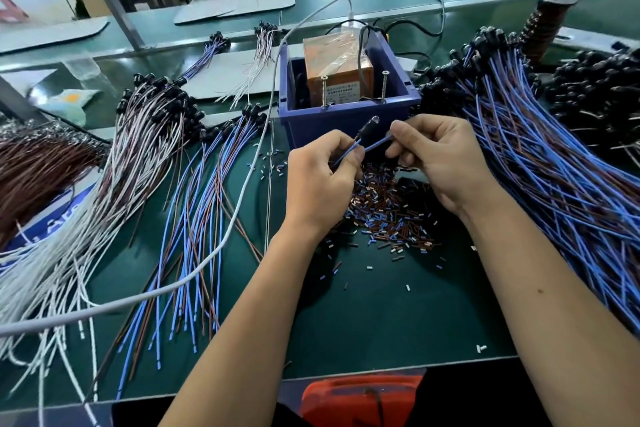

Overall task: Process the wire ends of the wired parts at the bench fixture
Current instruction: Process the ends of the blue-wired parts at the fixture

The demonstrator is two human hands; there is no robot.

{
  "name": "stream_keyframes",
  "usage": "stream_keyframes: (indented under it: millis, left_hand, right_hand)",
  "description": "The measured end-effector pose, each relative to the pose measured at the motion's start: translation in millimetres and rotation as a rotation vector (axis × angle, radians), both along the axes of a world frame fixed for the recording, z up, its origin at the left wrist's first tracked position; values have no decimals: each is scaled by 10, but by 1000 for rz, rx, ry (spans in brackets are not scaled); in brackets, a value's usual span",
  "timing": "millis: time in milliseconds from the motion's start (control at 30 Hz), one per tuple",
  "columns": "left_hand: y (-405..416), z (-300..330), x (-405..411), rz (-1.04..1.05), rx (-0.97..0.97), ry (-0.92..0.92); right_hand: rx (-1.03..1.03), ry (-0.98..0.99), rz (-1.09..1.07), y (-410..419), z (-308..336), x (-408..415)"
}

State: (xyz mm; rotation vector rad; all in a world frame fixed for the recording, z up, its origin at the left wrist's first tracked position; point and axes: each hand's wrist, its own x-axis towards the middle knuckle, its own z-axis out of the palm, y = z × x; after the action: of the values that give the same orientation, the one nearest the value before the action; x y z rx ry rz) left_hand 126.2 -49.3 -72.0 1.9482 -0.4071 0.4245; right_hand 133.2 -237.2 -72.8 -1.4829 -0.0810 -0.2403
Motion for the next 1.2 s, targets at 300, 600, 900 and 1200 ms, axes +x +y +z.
stream_keyframes:
  millis: [300,600,900,1200]
  left_hand:
    - [59,16,8,36,-160,35]
    - [54,-24,29,17,13,-49]
    - [103,-29,63,-1,98,-99]
    - [109,12,44,1,113,-135]
  right_hand:
    - [-105,-72,-28,38,-9,-32]
    - [-191,-184,-58,108,-52,-14]
    - [-230,-196,-73,141,-42,-18]
    - [-194,-158,-69,193,7,-75]
